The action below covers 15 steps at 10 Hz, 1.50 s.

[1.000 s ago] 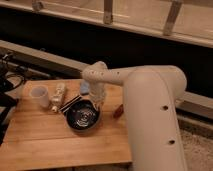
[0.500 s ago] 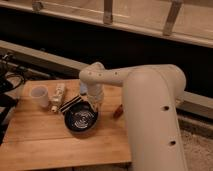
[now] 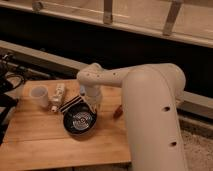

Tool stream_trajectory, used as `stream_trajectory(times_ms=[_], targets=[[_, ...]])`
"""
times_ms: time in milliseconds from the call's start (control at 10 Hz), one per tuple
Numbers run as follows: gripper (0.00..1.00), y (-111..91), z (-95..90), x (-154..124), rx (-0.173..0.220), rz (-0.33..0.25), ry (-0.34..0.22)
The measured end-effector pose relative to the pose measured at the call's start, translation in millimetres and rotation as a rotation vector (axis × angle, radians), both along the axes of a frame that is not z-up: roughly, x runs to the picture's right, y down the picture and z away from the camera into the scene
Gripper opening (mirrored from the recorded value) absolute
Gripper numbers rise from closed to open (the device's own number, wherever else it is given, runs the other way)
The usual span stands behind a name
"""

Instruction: Drag the ceramic bowl in a circle

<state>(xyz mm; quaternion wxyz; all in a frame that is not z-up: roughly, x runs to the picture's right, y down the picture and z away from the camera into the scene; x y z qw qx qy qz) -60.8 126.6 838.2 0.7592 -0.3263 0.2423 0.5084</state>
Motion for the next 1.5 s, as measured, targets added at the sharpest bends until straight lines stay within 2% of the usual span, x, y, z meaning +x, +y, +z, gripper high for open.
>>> stream_trajectory(times_ms=[100,200,300,400,600,800,900,1000,1500], targets=[[0.40,-0.9,0.0,-1.1,0.000,-0.002,-0.002],[0.33,-0.2,-0.4,-0.5,-0.002,-0.006,0.000],[0.23,-0.8,-0.4,1.0,-0.019,-0.002,0.023],[0.11,2.2,1.9,2.3,-0.068,0.000,0.049],[0.00,7.6,7.0,3.8,-0.104,0.002,0.059],[0.00,7.7,7.4,5.4,-0.115,0.006,0.054],[0.02,7.5,7.6,8.1,-0.125,0.022,0.043],[0.09,7.3,7.8,12.0,-0.121,0.031,0.039],[0.60,5.6,4.9,7.9,-0.098,0.041,-0.016]])
